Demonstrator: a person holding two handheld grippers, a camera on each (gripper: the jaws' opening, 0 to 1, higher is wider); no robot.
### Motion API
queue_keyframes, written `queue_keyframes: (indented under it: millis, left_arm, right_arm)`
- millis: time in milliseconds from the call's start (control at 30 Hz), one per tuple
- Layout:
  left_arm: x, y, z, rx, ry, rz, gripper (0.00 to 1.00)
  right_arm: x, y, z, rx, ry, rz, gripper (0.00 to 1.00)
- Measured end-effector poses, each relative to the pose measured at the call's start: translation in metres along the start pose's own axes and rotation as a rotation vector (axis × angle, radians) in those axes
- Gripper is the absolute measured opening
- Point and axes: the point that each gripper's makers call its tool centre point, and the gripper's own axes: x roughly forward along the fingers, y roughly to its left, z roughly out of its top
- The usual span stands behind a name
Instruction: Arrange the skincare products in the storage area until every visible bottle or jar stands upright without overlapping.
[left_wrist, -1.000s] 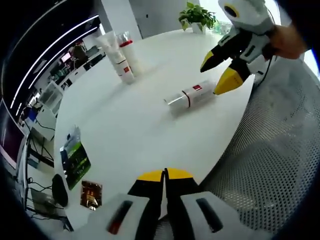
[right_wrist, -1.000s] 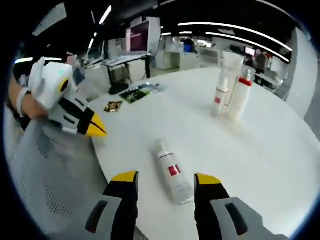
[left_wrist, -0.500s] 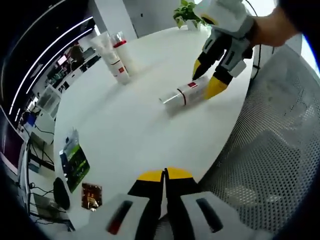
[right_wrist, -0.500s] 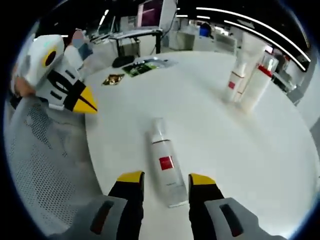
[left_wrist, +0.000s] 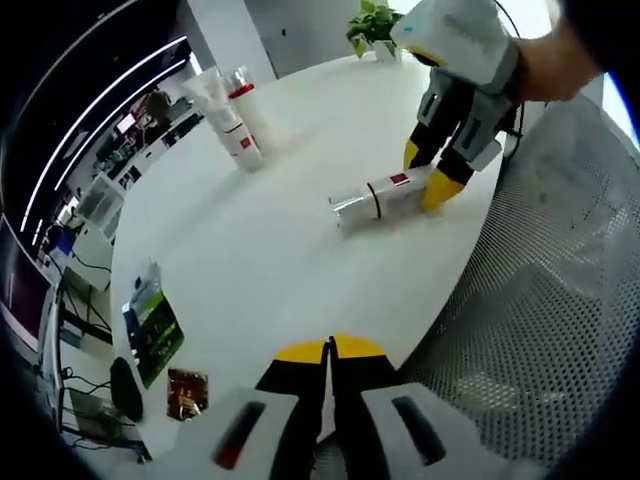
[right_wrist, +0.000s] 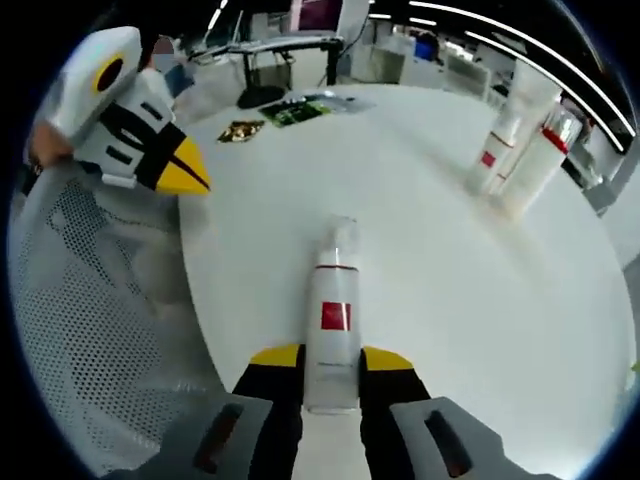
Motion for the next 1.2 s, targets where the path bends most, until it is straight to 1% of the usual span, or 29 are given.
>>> queue_keyframes:
  millis: [100, 167, 200, 233, 267, 300, 333, 367, 400, 467, 500, 533, 567, 633, 700, 733, 767, 800, 833, 900, 933, 967, 1000, 1033, 1067, 1100, 1133, 1167, 1200]
  left_arm:
    - [-0.002, 0.0, 0.003, -0.006, -0.021, -0.004, 0.01]
    - [-0.003, -0.001, 0.005, -0.013, -0.025, -0.008, 0.02]
    - [-0.004, -0.001, 0.008, -0.016, -0.036, -0.007, 0.03]
    - [-0.005, -0.001, 0.01, -0.016, -0.042, -0.006, 0.03]
    - [-0.007, 0.0, 0.014, -0.028, -0.05, -0.008, 0.04]
    - [-0.007, 0.001, 0.016, -0.034, -0.058, -0.01, 0.04]
    - [-0.009, 0.001, 0.023, -0.064, -0.088, -0.013, 0.05]
    - [-0.01, -0.001, 0.025, -0.107, -0.111, -0.021, 0.06]
    - [-0.011, -0.005, 0.021, -0.12, -0.1, -0.041, 0.08]
    - [-0.01, -0.009, 0.016, -0.106, -0.079, -0.054, 0.09]
    - [-0.011, -0.009, 0.019, -0.103, -0.084, -0.062, 0.09]
    - [-0.012, -0.009, 0.024, -0.127, -0.105, -0.075, 0.11]
    - [-0.014, -0.009, 0.03, -0.177, -0.136, -0.093, 0.13]
    - [-0.018, -0.006, 0.033, -0.259, -0.148, -0.113, 0.18]
    - [-0.023, 0.001, 0.037, -0.348, -0.176, -0.132, 0.21]
    - [-0.025, 0.003, 0.039, -0.381, -0.186, -0.144, 0.22]
    - [-0.03, 0.006, 0.044, -0.443, -0.213, -0.158, 0.22]
    - [-0.034, 0.009, 0.049, -0.476, -0.232, -0.166, 0.22]
    - [-0.04, 0.012, 0.056, -0.525, -0.258, -0.175, 0.22]
    - [-0.051, 0.015, 0.073, -0.586, -0.327, -0.193, 0.21]
    - [-0.059, 0.014, 0.086, -0.64, -0.374, -0.222, 0.21]
    - [-0.064, 0.012, 0.094, -0.67, -0.4, -0.246, 0.22]
    - [-0.071, 0.007, 0.105, -0.713, -0.437, -0.293, 0.22]
    - [-0.072, 0.005, 0.108, -0.737, -0.447, -0.311, 0.24]
    - [-0.075, 0.0, 0.116, -0.838, -0.464, -0.363, 0.27]
    - [-0.076, -0.003, 0.12, -0.907, -0.474, -0.408, 0.31]
    - [-0.076, -0.009, 0.124, -1.004, -0.474, -0.462, 0.37]
    - [-0.076, -0.013, 0.125, -1.066, -0.475, -0.5, 0.4]
    - [-0.076, -0.017, 0.127, -1.11, -0.477, -0.533, 0.43]
  right_arm:
    - [-0.007, 0.006, 0.003, 0.012, -0.021, -0.001, 0.15]
    - [-0.012, 0.011, 0.009, 0.044, -0.064, -0.004, 0.15]
    - [-0.014, 0.012, 0.011, 0.046, -0.08, -0.011, 0.15]
    - [-0.017, 0.014, 0.015, 0.08, -0.116, -0.014, 0.15]
    - [-0.019, 0.017, 0.016, 0.105, -0.134, -0.011, 0.15]
    - [-0.021, 0.018, 0.017, 0.11, -0.15, -0.017, 0.15]
    - [-0.025, 0.019, 0.018, 0.121, -0.164, -0.029, 0.15]
    - [-0.028, 0.022, 0.02, 0.143, -0.19, -0.026, 0.14]
    - [-0.03, 0.024, 0.021, 0.144, -0.197, -0.025, 0.14]
    - [-0.036, 0.026, 0.024, 0.147, -0.224, -0.034, 0.14]
    - [-0.038, 0.027, 0.027, 0.153, -0.243, -0.034, 0.14]
    - [-0.041, 0.028, 0.029, 0.158, -0.261, -0.035, 0.14]
    - [-0.044, 0.028, 0.031, 0.158, -0.27, -0.038, 0.14]
    - [-0.052, 0.03, 0.039, 0.166, -0.316, -0.037, 0.15]
    - [-0.06, 0.027, 0.045, 0.165, -0.351, -0.061, 0.15]
    - [-0.064, 0.027, 0.049, 0.178, -0.371, -0.067, 0.15]
    - [-0.067, 0.026, 0.052, 0.185, -0.389, -0.076, 0.15]
    - [-0.07, 0.026, 0.055, 0.187, -0.405, -0.087, 0.15]
    - [-0.075, 0.025, 0.057, 0.194, -0.42, -0.1, 0.15]
    - [-0.083, 0.021, 0.065, 0.179, -0.472, -0.153, 0.15]
    - [-0.085, 0.022, 0.066, 0.188, -0.481, -0.154, 0.15]
    - [-0.088, 0.021, 0.07, 0.197, -0.498, -0.162, 0.15]
    - [-0.092, 0.019, 0.074, 0.189, -0.521, -0.179, 0.15]
    - [-0.094, 0.02, 0.078, 0.195, -0.538, -0.174, 0.15]
    - [-0.096, 0.022, 0.081, 0.202, -0.547, -0.167, 0.15]
    - [-0.099, 0.022, 0.086, 0.195, -0.563, -0.175, 0.15]
    - [-0.101, 0.023, 0.089, 0.184, -0.573, -0.178, 0.15]
    - [-0.102, 0.025, 0.092, 0.184, -0.58, -0.171, 0.15]
    - [-0.104, 0.027, 0.097, 0.183, -0.598, -0.164, 0.15]
